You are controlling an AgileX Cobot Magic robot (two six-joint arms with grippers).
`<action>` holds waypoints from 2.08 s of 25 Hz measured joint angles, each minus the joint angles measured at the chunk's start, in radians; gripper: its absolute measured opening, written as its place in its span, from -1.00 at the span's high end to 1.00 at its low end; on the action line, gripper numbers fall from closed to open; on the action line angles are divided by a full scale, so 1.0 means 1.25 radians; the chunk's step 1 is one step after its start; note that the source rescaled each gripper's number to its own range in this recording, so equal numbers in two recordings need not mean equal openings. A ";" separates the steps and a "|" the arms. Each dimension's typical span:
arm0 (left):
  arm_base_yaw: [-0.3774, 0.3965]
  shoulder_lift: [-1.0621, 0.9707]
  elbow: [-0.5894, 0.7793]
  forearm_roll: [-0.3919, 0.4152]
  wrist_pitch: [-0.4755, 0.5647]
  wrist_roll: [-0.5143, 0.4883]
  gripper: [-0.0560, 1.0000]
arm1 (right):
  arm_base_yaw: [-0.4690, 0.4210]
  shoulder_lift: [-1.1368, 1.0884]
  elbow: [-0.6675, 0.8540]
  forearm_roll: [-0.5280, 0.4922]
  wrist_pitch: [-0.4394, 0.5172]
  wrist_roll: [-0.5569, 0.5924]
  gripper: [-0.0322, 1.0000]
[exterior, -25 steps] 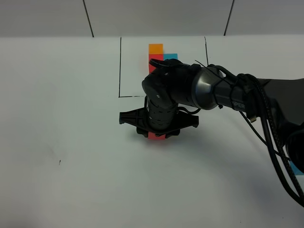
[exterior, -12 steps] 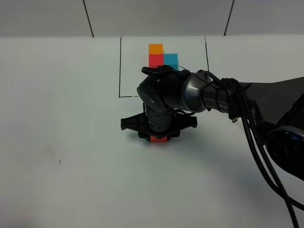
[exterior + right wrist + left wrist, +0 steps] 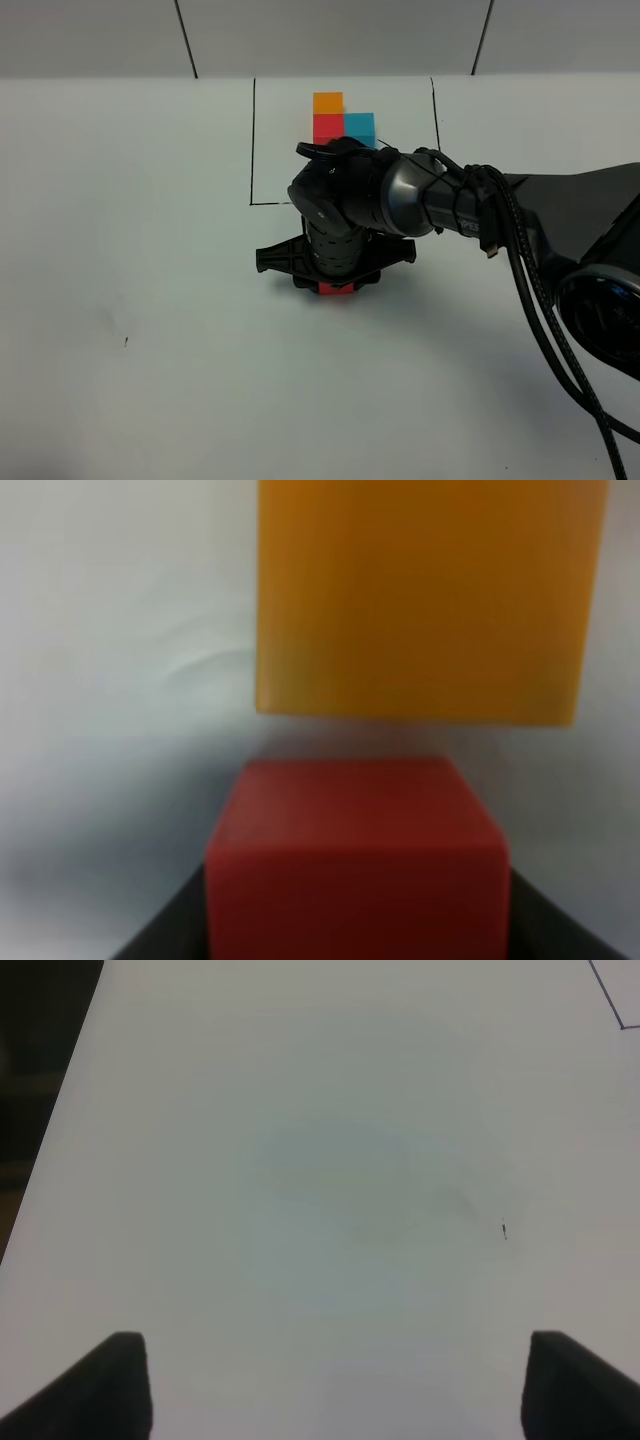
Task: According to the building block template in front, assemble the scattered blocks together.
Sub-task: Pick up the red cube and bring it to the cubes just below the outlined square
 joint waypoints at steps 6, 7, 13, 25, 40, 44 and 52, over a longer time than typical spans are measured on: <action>0.000 0.000 0.000 0.000 0.000 0.000 -0.49 | -0.015 0.001 -0.001 -0.020 -0.009 0.000 0.93; 0.000 0.000 0.000 0.000 0.000 0.000 -0.49 | -0.018 0.001 -0.001 -0.021 -0.009 0.000 0.93; 0.000 0.000 0.000 0.000 0.000 0.000 -0.49 | -0.022 0.001 -0.001 -0.021 -0.012 0.000 0.93; 0.000 0.000 0.000 0.000 0.000 0.000 -0.49 | -0.023 0.001 -0.001 -0.003 -0.016 -0.015 0.93; 0.000 0.000 0.000 0.000 0.000 0.000 -0.49 | -0.023 0.001 -0.001 -0.003 -0.017 -0.022 0.93; 0.000 0.000 0.000 0.000 0.000 0.000 -0.49 | -0.023 0.001 -0.001 -0.003 -0.018 -0.022 0.88; 0.000 0.000 0.000 0.000 0.000 0.000 -0.49 | -0.024 -0.012 0.001 0.006 -0.031 -0.027 -0.26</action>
